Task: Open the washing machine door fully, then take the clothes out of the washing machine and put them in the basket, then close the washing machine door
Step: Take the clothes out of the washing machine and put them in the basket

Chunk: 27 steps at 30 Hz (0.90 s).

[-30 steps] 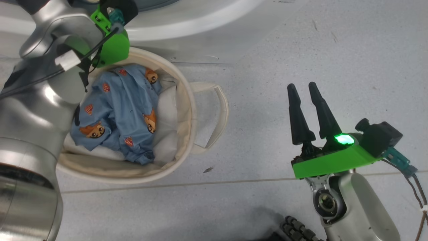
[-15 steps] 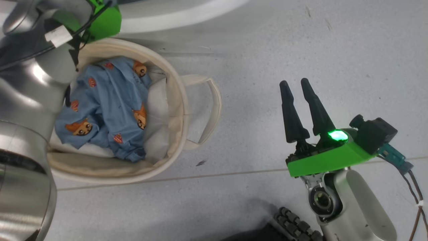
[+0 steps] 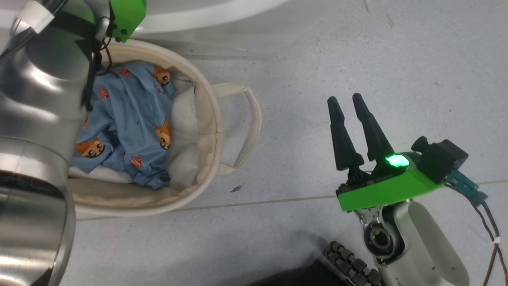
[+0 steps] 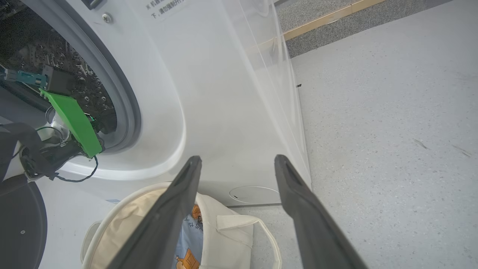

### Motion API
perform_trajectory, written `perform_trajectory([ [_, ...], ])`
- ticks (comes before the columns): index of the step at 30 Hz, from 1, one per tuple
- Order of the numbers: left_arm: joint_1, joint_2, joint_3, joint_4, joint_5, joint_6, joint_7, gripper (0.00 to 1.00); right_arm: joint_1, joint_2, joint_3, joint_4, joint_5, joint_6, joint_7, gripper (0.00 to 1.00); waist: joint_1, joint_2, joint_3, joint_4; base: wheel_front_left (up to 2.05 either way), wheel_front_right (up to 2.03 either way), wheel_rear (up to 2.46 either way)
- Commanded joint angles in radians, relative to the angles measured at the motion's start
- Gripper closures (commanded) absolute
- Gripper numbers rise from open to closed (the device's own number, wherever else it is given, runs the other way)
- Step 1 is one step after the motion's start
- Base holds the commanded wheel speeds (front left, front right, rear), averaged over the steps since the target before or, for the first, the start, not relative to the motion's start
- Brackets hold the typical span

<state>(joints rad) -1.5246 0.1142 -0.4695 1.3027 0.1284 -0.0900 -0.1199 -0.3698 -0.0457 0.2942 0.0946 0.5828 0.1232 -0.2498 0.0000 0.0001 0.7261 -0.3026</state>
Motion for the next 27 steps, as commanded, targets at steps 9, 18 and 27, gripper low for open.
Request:
perform_trajectory([
  [9, -0.066, 0.003, -0.019, -0.03, -0.001, 0.034, -0.067, 1.0, -0.006, -0.004, 0.017, -0.028, 0.002, 0.008, -0.012, 0.0, 0.0, -0.0001, -0.007, 0.02, 0.0, 0.0, 0.0],
  [18, 0.019, 0.005, 0.008, -0.1, -0.06, 0.077, -0.139, 1.0, 0.011, -0.004, -0.012, -0.012, -0.038, 0.008, -0.012, 0.0, 0.0, -0.0001, -0.105, 0.063, 0.0, 0.0, 0.0],
  [27, 0.18, 0.028, 0.057, -0.326, -0.141, 0.109, -0.142, 1.0, 0.041, -0.004, -0.045, 0.008, -0.078, 0.008, -0.012, 0.0, 0.0, -0.0001, -0.208, 0.099, 0.0, 0.0, 0.0],
])
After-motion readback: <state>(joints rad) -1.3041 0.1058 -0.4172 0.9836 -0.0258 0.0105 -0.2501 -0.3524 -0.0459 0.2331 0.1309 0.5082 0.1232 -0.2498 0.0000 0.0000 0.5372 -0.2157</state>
